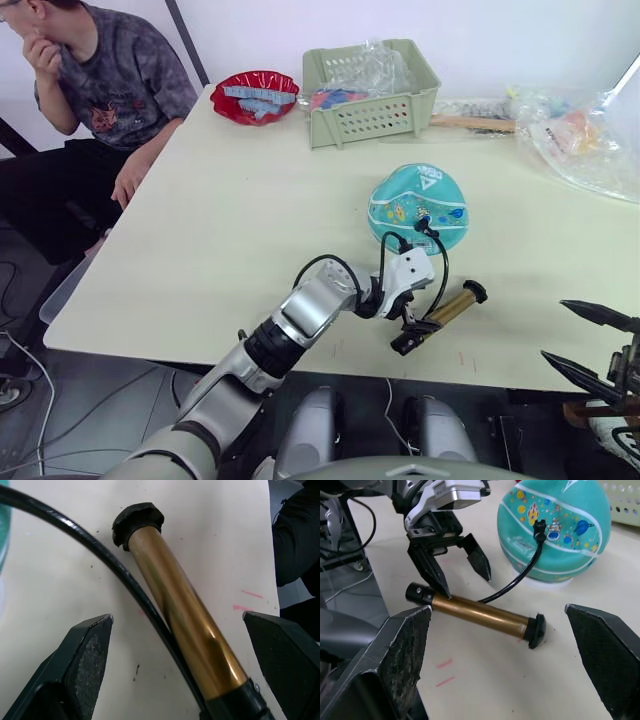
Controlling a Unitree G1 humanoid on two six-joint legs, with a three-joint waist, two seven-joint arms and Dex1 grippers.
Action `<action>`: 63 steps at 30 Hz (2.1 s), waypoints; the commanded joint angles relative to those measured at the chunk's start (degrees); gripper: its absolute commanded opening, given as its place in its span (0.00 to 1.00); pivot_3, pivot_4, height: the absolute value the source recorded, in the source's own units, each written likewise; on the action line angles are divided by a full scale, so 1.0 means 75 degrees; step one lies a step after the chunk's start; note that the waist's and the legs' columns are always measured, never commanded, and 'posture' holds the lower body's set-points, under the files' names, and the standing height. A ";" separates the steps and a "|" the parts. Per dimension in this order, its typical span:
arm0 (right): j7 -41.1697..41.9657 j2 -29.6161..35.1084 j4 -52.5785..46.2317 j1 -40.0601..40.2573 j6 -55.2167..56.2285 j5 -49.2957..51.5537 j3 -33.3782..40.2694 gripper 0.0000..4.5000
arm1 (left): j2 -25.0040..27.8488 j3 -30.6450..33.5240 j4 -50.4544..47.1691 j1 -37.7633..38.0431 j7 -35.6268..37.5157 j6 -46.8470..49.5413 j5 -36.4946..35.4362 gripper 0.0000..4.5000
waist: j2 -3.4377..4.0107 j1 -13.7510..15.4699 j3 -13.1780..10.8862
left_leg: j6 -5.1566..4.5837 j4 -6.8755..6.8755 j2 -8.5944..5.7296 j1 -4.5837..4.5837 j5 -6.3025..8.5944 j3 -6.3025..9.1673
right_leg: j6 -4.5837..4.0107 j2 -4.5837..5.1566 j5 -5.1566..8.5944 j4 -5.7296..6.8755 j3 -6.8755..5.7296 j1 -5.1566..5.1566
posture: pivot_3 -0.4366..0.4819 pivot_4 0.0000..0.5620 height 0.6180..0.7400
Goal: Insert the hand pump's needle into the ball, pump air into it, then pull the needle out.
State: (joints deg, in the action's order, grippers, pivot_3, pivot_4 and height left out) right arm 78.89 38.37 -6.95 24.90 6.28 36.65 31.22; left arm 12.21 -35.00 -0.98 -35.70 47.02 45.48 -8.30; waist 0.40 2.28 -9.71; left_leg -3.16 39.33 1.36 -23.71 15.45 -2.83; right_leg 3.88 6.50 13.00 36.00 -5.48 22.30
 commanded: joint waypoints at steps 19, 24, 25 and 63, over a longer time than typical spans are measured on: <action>0.0053 0.0019 0.0064 0.0182 0.0492 -0.0125 0.0085 1.00 | -0.0429 -0.0669 0.0961 -0.0056 -0.0108 -0.0725 0.1027 0.66 | 0.0003 0.0000 0.0004 | -0.0008 0.0004 0.0001 0.0000 0.0005 0.0001 | -0.0002 0.0000 -0.0001 0.0002 0.0002 0.0001 | 0.48 0.27 1.00; 0.0037 0.0011 0.0104 0.0109 0.0510 -0.0148 0.0028 1.00 | -0.0210 -0.0604 0.0823 -0.0030 -0.0055 -0.0796 0.1098 0.31 | 0.0009 0.0000 0.0010 | -0.0009 0.0010 0.0002 0.0001 0.0005 0.0002 | -0.0003 0.0000 -0.0001 0.0012 0.0002 0.0002 | 0.48 0.27 1.00; 0.0037 0.0009 0.0116 0.0091 0.0516 -0.0154 0.0014 1.00 | -0.0170 -0.0589 0.0804 -0.0027 -0.0040 -0.0810 0.1100 0.28 | 0.0009 0.0000 0.0010 | -0.0010 0.0010 0.0002 0.0003 0.0005 0.0003 | -0.0004 0.0000 0.0000 0.0016 0.0002 0.0002 | 0.48 0.27 1.00; -0.5264 -0.1589 -0.3156 -0.0495 -0.3585 0.1717 -0.1075 1.00 | -0.0117 0.1490 0.1304 0.1346 0.1236 -0.4467 -0.0131 0.26 | 0.0009 -0.0010 0.0010 | -0.0011 0.0059 0.0003 -0.0001 0.0006 0.0006 | -0.0030 -0.0027 0.0006 0.0107 0.0057 0.0056 | 0.48 0.27 1.00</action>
State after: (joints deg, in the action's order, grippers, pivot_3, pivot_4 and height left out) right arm 40.74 26.87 -28.42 21.13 -19.89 47.13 22.62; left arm 12.31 -24.28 9.75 -25.06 56.48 13.69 -8.99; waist 0.47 2.20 -9.63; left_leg -3.24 39.78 1.40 -23.72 15.49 -2.78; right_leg 3.66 6.30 13.04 36.81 -5.04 22.72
